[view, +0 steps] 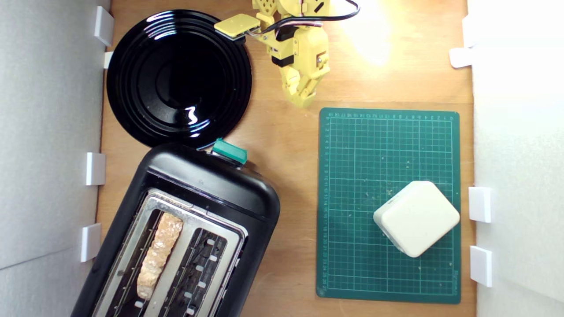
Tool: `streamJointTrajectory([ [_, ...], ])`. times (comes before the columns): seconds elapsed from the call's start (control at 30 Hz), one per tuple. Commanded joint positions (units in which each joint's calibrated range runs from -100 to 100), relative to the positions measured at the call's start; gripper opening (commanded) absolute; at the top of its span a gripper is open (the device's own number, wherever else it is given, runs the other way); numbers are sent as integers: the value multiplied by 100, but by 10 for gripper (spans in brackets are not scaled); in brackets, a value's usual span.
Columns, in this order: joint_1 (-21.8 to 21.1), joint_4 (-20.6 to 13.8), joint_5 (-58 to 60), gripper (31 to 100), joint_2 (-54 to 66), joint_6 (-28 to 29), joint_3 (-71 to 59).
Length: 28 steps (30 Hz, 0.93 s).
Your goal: Pick bread and place in toaster
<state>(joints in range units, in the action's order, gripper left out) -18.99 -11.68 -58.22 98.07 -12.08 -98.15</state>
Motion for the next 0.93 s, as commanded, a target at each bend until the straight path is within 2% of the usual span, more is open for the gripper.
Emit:
streamJointTrajectory([
  [0.0,-10,17,-57,342,27,-3,-12],
  [0.07,22,-65,-57,342,27,-39,-12],
  [0.13,6,17,-57,342,27,-8,-3],
  [0.9,-18,17,-57,342,27,-8,-12],
])
